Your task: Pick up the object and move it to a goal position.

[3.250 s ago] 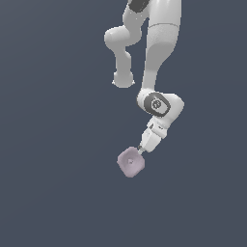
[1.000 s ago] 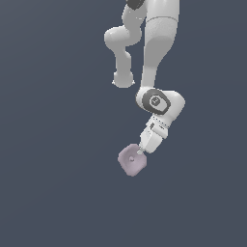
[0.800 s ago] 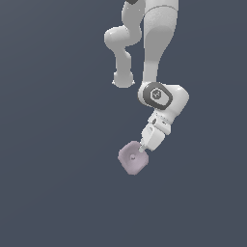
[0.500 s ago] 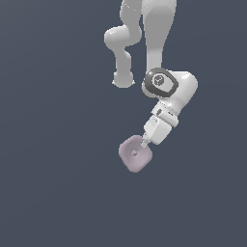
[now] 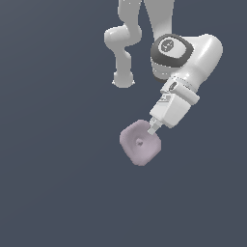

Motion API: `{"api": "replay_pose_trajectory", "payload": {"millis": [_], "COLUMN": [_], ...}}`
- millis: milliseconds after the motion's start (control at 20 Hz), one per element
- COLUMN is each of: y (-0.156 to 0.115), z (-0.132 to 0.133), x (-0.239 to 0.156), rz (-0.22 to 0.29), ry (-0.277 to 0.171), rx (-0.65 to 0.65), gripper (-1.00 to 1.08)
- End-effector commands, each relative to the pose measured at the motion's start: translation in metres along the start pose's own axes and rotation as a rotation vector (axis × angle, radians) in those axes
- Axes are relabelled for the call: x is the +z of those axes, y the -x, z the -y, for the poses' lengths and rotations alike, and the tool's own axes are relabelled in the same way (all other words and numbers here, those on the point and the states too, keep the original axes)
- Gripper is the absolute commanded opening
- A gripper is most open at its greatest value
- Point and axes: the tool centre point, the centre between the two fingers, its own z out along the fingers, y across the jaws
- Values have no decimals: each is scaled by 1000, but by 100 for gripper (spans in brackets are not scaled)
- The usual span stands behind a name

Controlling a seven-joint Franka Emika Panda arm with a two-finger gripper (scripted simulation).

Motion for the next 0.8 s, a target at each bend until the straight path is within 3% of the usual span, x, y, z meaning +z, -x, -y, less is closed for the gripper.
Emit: {"api": "replay_pose_trajectory", "payload": {"millis": [0, 400, 750], "y": [8, 26, 34], "z": [-22, -81, -110], "x": [-18, -65, -87], "rz": [-1, 1, 3], "ry": [-1, 0, 3], "rx": [-1, 1, 2], "gripper": [-100, -100, -100]}}
